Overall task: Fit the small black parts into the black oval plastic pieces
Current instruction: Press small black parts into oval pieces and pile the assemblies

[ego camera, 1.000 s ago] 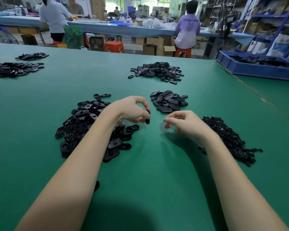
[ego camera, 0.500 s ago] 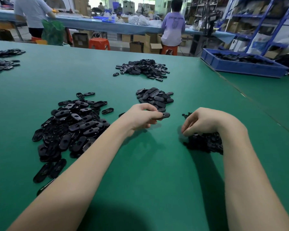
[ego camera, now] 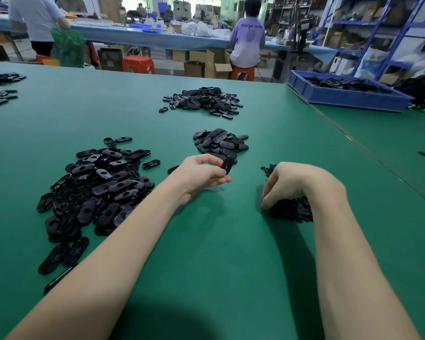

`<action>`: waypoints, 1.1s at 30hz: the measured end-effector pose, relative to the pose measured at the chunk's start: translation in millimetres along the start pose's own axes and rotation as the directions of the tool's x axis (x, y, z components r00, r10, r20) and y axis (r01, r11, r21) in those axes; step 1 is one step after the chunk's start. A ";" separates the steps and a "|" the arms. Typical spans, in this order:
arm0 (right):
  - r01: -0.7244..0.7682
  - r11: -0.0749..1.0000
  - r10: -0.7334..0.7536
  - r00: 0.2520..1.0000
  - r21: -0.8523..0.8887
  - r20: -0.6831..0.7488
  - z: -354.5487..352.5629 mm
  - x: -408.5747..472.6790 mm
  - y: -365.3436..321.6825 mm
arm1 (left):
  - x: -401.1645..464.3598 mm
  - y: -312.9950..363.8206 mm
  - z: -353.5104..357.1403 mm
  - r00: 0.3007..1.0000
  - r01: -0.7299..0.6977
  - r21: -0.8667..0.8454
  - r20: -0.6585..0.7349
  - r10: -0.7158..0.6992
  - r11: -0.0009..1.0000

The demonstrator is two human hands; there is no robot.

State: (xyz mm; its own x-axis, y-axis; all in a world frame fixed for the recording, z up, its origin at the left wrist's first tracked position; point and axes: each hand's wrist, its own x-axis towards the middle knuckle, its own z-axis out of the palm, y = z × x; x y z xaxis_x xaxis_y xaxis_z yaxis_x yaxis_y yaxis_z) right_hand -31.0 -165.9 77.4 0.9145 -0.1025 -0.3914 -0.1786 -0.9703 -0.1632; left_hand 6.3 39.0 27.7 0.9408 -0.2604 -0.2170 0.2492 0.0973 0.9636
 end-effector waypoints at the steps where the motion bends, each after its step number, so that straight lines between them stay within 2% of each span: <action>1: 0.035 0.999 -0.034 0.999 0.036 -0.025 -0.7 0.4 0.3 | 0.5 -0.5 -0.1 1.000 0.007 -0.019 -0.002 -0.007 1.000; 5: 0.220 0.931 -0.194 0.974 0.293 -0.114 -2.2 1.5 -0.2 | -2.2 -1.0 -1.1 0.999 0.003 0.026 0.052 -0.005 1.000; 8: 0.355 0.779 -0.275 0.934 0.516 -0.227 2.0 2.2 -7.6 | -3.8 -1.6 0.3 0.995 -0.019 0.051 0.100 0.014 0.999; 11: 0.426 0.627 -0.298 0.905 0.652 -0.305 6.0 6.4 -15.2 | -4.6 0.1 0.6 0.995 -0.041 0.067 0.096 0.034 0.997; 16: 0.430 0.576 -0.249 0.903 0.696 -0.351 11.8 10.5 -20.6 | -5.7 4.3 -1.4 0.992 -0.080 0.037 0.104 0.076 0.996; 20: 0.434 0.537 -0.221 0.900 0.724 -0.376 11.6 10.4 -21.6 | -6.7 5.3 -0.3 0.981 -0.170 0.048 0.103 0.164 0.984; 23: 0.423 0.542 -0.191 0.903 0.726 -0.385 12.1 11.7 -23.5 | -6.2 5.1 0.1 0.976 -0.201 0.028 0.092 0.198 0.979; 28: 0.349 0.515 -0.062 0.926 0.783 -0.373 12.4 15.9 -27.4 | -6.1 7.6 -2.3 0.955 -0.296 0.184 0.036 0.294 0.937; 33: 0.286 0.447 -0.025 0.951 0.847 -0.308 12.6 18.6 -26.7 | -5.7 10.1 -3.1 0.922 -0.361 0.346 -0.006 0.387 0.866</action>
State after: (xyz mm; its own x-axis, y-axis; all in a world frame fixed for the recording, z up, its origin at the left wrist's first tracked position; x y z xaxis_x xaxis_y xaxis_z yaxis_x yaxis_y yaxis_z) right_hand -13.8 -139.2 63.0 0.9860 -0.1409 -0.0890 -0.1256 -0.2777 -0.9524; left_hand 4.2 44.4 38.2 0.9653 -0.1961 0.1722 -0.2038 -0.1540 0.9668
